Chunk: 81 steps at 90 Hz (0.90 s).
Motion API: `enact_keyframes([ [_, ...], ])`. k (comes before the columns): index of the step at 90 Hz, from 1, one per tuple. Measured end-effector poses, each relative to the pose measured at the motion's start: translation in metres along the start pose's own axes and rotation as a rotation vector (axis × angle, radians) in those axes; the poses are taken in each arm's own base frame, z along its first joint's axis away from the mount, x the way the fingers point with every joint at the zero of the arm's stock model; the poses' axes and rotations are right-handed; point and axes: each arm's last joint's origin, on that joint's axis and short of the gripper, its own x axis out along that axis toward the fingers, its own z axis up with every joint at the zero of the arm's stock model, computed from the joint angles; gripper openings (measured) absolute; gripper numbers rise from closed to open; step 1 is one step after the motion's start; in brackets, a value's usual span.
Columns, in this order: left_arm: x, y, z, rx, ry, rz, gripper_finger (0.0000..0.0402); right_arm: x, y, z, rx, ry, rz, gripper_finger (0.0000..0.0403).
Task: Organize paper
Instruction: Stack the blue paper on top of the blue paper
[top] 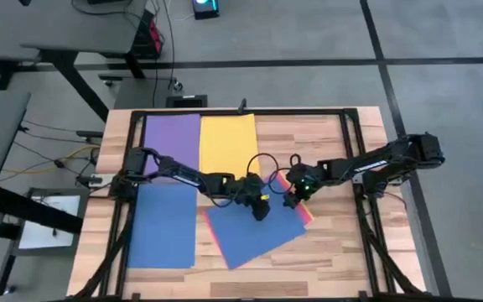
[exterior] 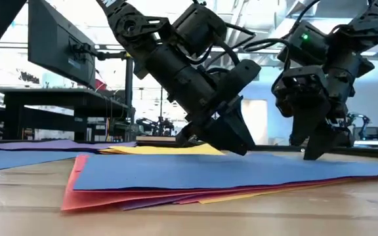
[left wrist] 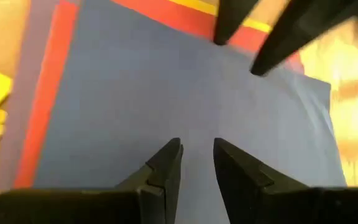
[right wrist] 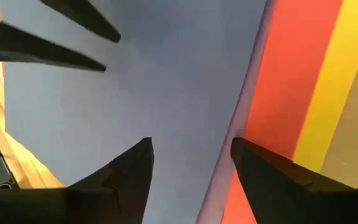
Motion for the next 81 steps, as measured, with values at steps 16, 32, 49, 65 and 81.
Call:
enact_keyframes([
  [16, -0.009, -0.023, 0.007, 0.157, 0.030, -0.011, 0.0079, 0.000, 0.000, 0.000, 0.000, 0.001, -0.001, 0.0211],
  [32, -0.008, -0.033, -0.003, 0.277, 0.065, 0.051, 0.0079, 0.000, 0.000, 0.000, -0.001, -0.001, 0.000, 0.0211],
  [49, 0.009, -0.027, -0.019, 0.297, 0.107, 0.088, 0.0079, 0.000, 0.000, 0.000, -0.003, -0.006, 0.005, 0.0211],
  [65, 0.010, -0.026, -0.020, 0.282, 0.094, 0.104, 0.0079, 0.000, 0.001, 0.000, -0.006, -0.008, 0.005, 0.0211],
  [81, 0.011, -0.021, -0.014, 0.282, 0.067, 0.115, 0.0079, 0.001, 0.002, -0.001, -0.017, -0.012, 0.010, 0.0210],
])
